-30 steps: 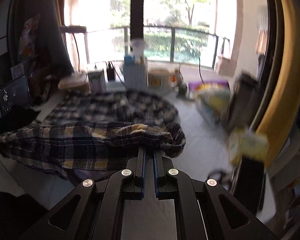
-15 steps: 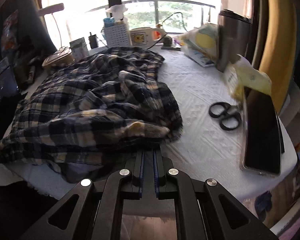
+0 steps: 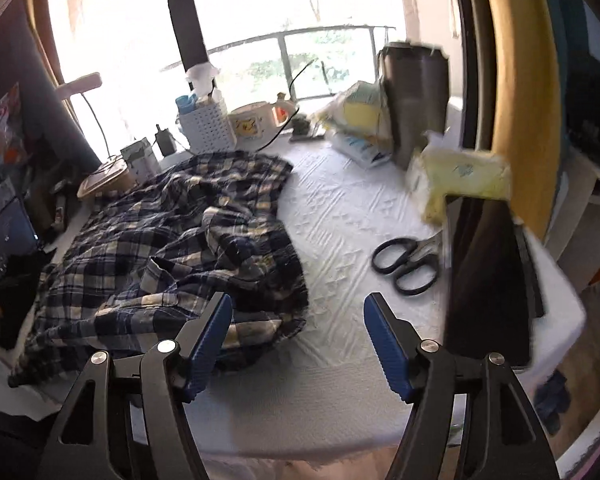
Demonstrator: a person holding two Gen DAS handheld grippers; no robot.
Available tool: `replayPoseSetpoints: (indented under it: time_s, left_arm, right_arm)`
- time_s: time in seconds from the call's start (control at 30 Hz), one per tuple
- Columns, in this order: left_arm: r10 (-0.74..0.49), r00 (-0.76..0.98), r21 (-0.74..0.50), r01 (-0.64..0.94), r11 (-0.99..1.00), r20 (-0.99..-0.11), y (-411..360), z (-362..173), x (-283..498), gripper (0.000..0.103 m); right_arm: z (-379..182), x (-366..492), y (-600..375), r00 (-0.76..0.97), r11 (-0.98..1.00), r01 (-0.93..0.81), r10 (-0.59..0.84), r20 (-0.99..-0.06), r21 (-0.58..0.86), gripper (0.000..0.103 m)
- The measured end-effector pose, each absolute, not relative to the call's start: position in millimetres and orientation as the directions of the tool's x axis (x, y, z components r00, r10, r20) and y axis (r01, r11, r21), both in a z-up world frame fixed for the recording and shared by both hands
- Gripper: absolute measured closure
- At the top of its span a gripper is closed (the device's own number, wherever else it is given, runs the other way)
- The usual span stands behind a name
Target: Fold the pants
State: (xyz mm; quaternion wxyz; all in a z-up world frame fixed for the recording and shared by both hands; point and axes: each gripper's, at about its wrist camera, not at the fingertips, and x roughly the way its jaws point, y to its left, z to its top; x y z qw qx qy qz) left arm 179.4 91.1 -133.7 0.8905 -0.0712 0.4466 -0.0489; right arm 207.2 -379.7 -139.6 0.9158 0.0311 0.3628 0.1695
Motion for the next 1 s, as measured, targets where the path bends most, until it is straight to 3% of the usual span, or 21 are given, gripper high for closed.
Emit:
replayPoseSetpoints:
  time_s: [0.2, 0.23, 0.27, 0.3, 0.33, 0.37, 0.4, 0.47, 0.6, 0.8, 0.83, 0.9, 1.0]
  left_arm:
    - [-0.134, 0.580, -0.133, 0.046, 0.990, -0.803, 72.3, -148.7, 200.3, 0.048]
    - [-0.137, 0.582, -0.129, 0.055, 0.990, -0.802, 69.0, -149.6, 200.9, 0.056]
    - [-0.139, 0.583, -0.124, 0.065, 0.990, -0.801, 65.6, -150.8, 200.3, 0.083]
    - [-0.133, 0.580, -0.112, 0.073, 0.991, -0.804, 62.6, -151.9, 199.2, 0.092]
    - [-0.117, 0.588, -0.089, 0.077, 0.993, -0.800, 59.2, -152.1, 198.5, 0.092]
    - [-0.091, 0.596, -0.057, 0.076, 0.995, -0.797, 55.8, -151.9, 196.1, 0.094]
    - [-0.073, 0.602, -0.037, 0.072, 0.997, -0.795, 54.3, -151.8, 194.7, 0.095]
    - [-0.029, 0.611, 0.003, 0.052, 0.999, -0.791, 56.0, -151.5, 186.9, 0.095]
    - [0.034, 0.615, 0.042, -0.001, 0.999, -0.787, 70.8, -149.2, 173.3, 0.095]
    - [-0.011, 0.607, -0.017, -0.004, 1.000, -0.795, 86.9, -144.9, 174.6, 0.090]
    - [-0.030, 0.605, -0.038, 0.000, 0.999, -0.796, 89.9, -141.0, 175.8, 0.087]
    - [-0.032, 0.625, -0.058, -0.021, 0.998, -0.780, 100.3, -131.5, 175.9, 0.069]
    - [-0.035, 0.653, -0.099, -0.062, 0.993, -0.757, 118.0, -119.0, 177.8, 0.062]
  right_arm:
    - [-155.6, 227.7, -365.2, 0.626, 0.925, -0.317, 0.369, -0.687, 0.207, 0.033]
    - [-157.5, 230.7, -360.5, 0.614, 0.921, -0.327, 0.378, -0.693, 0.212, 0.033]
    - [-158.9, 231.9, -356.3, 0.604, 0.917, -0.338, 0.385, -0.698, 0.213, 0.033]
    - [-160.3, 232.6, -349.9, 0.591, 0.910, -0.356, 0.396, -0.703, 0.213, 0.039]
    - [-161.3, 232.9, -342.9, 0.579, 0.904, -0.373, 0.402, -0.709, 0.208, 0.044]
    - [-161.2, 232.2, -338.8, 0.572, 0.900, -0.384, 0.406, -0.713, 0.205, 0.058]
    - [-160.0, 230.4, -333.1, 0.560, 0.891, -0.405, 0.419, -0.715, 0.205, 0.071]
    - [-157.9, 225.7, -322.5, 0.525, 0.871, -0.447, 0.442, -0.727, 0.206, 0.082]
    - [-154.5, 207.1, -307.7, 0.499, 0.859, -0.491, 0.411, -0.763, 0.142, 0.083]
    - [-158.3, 206.6, -328.0, 0.508, 0.891, -0.430, 0.370, -0.778, 0.144, 0.082]
    - [-154.1, 209.3, -333.6, 0.530, 0.905, -0.405, 0.346, -0.774, 0.128, 0.082]
    - [-141.9, 216.5, -342.6, 0.570, 0.920, -0.375, 0.327, -0.753, 0.116, 0.081]
    - [-120.3, 238.1, -347.8, 0.615, 0.929, -0.362, 0.304, -0.727, 0.082, 0.080]
